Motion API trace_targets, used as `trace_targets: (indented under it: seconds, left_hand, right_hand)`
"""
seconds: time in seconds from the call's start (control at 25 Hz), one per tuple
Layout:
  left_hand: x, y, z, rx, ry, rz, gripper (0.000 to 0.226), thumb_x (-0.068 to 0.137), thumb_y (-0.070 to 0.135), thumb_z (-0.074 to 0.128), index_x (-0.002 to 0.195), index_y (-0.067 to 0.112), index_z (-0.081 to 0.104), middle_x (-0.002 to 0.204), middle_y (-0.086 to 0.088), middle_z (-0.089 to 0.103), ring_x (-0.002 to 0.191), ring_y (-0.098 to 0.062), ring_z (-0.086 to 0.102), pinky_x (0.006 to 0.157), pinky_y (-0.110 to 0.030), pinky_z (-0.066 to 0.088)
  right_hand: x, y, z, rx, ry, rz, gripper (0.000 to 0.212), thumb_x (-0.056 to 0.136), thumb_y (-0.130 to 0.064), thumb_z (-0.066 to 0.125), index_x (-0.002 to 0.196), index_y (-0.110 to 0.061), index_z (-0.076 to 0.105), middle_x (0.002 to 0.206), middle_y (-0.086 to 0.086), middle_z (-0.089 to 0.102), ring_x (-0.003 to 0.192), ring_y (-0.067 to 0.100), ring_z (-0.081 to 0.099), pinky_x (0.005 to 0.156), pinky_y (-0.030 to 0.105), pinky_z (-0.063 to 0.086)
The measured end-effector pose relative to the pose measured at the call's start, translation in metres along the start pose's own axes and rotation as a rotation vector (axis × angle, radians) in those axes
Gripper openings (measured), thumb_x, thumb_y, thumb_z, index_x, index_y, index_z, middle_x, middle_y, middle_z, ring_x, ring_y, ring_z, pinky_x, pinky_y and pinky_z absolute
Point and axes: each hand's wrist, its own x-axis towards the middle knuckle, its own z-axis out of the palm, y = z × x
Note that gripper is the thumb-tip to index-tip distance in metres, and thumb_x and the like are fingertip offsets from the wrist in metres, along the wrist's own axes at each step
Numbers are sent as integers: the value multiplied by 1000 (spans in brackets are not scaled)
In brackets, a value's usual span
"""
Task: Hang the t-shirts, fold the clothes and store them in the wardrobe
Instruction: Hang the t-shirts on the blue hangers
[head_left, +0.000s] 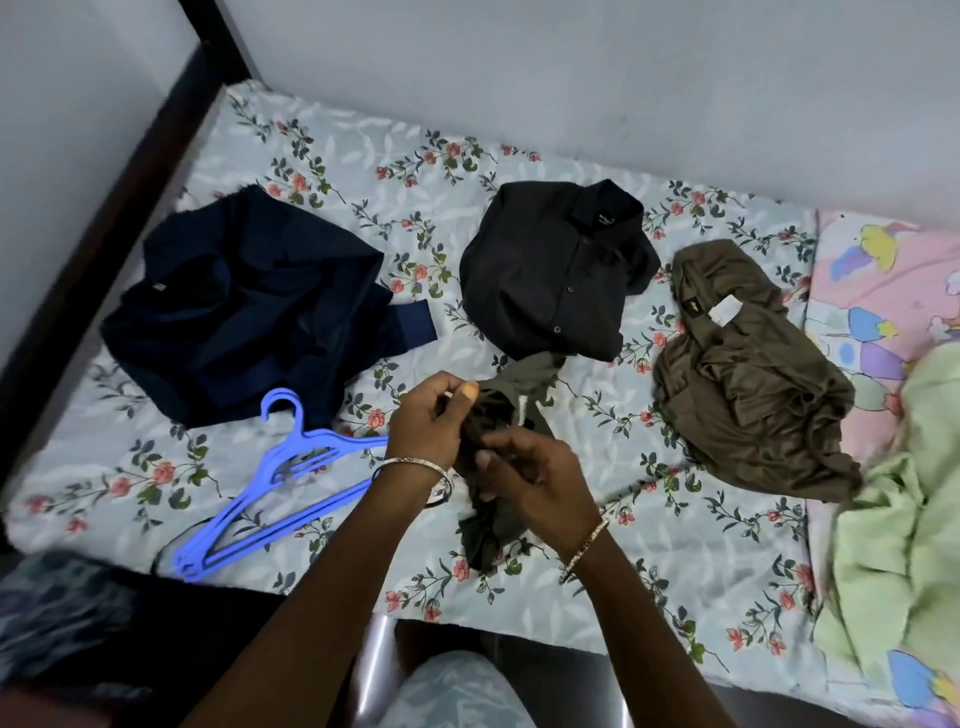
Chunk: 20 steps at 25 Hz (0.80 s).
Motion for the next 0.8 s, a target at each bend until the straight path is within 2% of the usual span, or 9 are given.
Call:
trace_targets:
  seconds: [0.08, 0.2, 0.28, 0.36, 0.44, 0.48, 0.56, 0.68, 0.8]
  left_hand:
    - [-18, 20, -15, 36, -5, 91, 28, 84, 48, 55, 76, 23, 63, 66, -4, 60, 64, -14, 53, 66, -35, 46]
    - [-45, 54, -39, 57, -34, 249, 20, 89, 38, 57, 78, 24, 65, 66, -9, 60, 62, -15, 51, 63, -35, 45]
    - [-56, 73, -53, 84, -75, 315, 23, 88, 41, 60, 78, 23, 68, 66, -18, 59, 59, -22, 48, 60, -38, 44]
    - [-69, 92, -66, 105, -114, 330, 27, 84, 48, 61, 80, 23, 71, 66, -18, 63, 57, -32, 51, 59, -41, 47]
    - [-83, 111, -75, 103, -160, 345, 25, 82, 45, 65, 83, 22, 73, 70, -18, 66, 59, -32, 54, 60, -40, 48]
    - [-92, 122, -82, 109, -166, 353, 21, 81, 41, 67, 85, 21, 73, 73, -17, 68, 61, -27, 56, 63, -38, 48]
    - [-97, 138, -93, 124, -155, 356, 18, 78, 30, 67, 90, 18, 75, 79, -8, 72, 70, -15, 61, 70, -33, 49]
    - [-109, 160, -117, 143, -96, 368, 18, 75, 24, 61, 88, 21, 74, 76, 4, 71, 72, -10, 61, 72, -28, 47]
    - [-123, 179, -135, 119, -17, 377, 18, 74, 26, 60, 84, 24, 74, 79, 1, 73, 75, -14, 64, 76, -31, 50]
  right_hand:
    - [-8, -21, 0, 22, 117, -36, 6, 94, -8, 68, 97, -6, 72, 84, 9, 74, 67, 25, 70, 63, 42, 61]
    - [-15, -55, -4, -4, 272, -107, 9, 92, -9, 69, 99, -14, 70, 91, 3, 72, 77, 20, 69, 67, 31, 56]
    - [-16, -75, -2, -121, 257, -168, 24, 89, -14, 73, 110, -23, 66, 100, -4, 69, 88, 14, 66, 70, 25, 53]
    - [-17, -94, 9, -266, 190, -243, 36, 83, -21, 79, 116, -25, 65, 108, -5, 65, 93, 7, 61, 72, 18, 50]
    - [-17, -106, 21, -430, 176, -327, 30, 79, -20, 77, 108, -19, 68, 99, -7, 66, 83, -1, 58, 70, 16, 45]
    - [-19, -112, 27, -505, 205, -343, 22, 78, -17, 75, 99, -17, 69, 89, -10, 65, 75, -2, 56, 67, 19, 44]
    - [-17, -117, 28, -576, 301, -280, 13, 76, -9, 72, 86, -17, 68, 73, -13, 60, 65, 5, 57, 62, 29, 48]
    - [-24, -131, 19, -615, 432, -180, 13, 76, -7, 71, 82, -17, 65, 59, -11, 53, 62, 16, 56, 59, 32, 47]
    - [-28, -148, 11, -713, 493, -38, 9, 82, -18, 68, 87, -18, 61, 74, 1, 63, 75, 27, 60, 65, 35, 47]
